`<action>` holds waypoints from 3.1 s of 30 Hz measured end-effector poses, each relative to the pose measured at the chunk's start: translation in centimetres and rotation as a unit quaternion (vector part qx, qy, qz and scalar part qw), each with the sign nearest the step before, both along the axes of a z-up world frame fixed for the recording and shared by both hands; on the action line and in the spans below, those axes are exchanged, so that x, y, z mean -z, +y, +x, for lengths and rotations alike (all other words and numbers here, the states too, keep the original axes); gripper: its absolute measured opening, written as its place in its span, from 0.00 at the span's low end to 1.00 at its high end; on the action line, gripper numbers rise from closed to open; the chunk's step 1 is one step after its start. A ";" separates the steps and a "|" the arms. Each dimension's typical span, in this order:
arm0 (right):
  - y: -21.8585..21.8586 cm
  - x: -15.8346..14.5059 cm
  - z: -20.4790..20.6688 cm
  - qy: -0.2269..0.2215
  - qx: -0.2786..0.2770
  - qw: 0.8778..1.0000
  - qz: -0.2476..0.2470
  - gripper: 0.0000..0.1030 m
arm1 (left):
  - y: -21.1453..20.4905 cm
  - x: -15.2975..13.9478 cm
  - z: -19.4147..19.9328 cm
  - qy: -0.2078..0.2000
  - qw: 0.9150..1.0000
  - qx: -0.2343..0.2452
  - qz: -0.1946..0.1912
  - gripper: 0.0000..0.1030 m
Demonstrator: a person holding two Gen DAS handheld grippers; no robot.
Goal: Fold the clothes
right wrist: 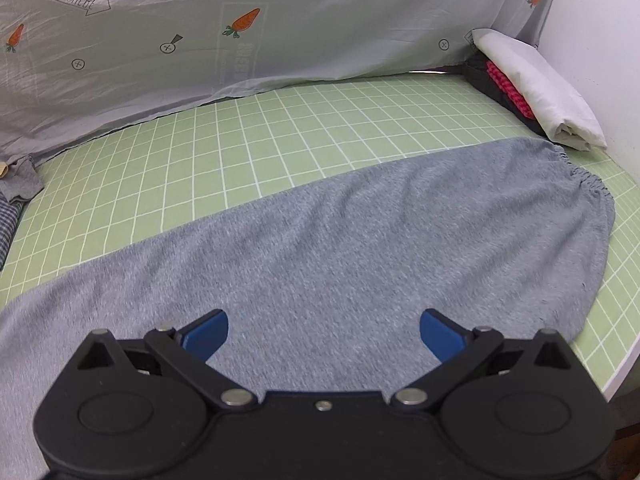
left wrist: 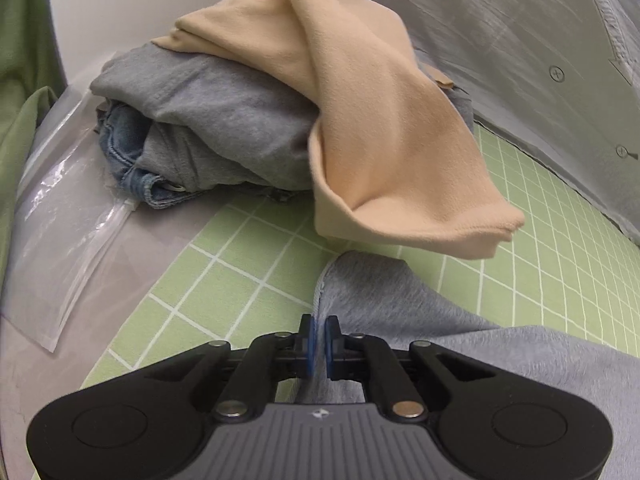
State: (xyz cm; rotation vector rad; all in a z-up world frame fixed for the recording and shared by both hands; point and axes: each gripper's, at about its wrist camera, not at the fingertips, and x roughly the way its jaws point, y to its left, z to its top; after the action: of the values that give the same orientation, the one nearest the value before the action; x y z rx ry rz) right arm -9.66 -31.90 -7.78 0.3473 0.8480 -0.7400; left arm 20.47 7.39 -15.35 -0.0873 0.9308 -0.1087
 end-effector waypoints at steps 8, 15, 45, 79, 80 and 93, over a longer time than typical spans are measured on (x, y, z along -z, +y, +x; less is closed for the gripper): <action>0.2 0.7 0.3 0.007 -0.013 1.000 0.011 1.00 | 2.0 -0.7 -0.5 0.023 0.999 -0.010 -0.039 0.41; 0.2 1.2 -0.8 0.002 -0.016 1.000 0.026 1.00 | 1.3 -0.5 -2.3 0.050 0.998 0.020 -0.037 0.63; -6.0 1.3 -7.0 -0.004 0.016 0.999 0.047 1.00 | -6.1 -1.2 -6.5 0.025 0.998 0.049 -0.028 0.08; -22.0 1.1 -15.5 0.007 0.030 0.997 0.065 1.00 | -24.9 -3.1 -18.0 0.037 0.995 0.072 -0.054 0.35; -21.6 1.2 -15.5 0.008 0.031 0.997 0.066 1.00 | -24.5 -2.6 -17.8 0.045 0.996 0.069 -0.035 0.35; -17.4 1.7 -15.0 0.024 0.029 0.997 0.071 1.00 | -23.8 -1.3 -20.4 0.036 0.980 0.197 0.010 0.37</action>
State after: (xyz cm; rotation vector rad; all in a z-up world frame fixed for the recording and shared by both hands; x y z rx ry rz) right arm -24.70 -49.27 -9.47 0.4851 0.9414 -0.7456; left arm 0.04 -16.44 -14.09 0.1146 1.0127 -0.4655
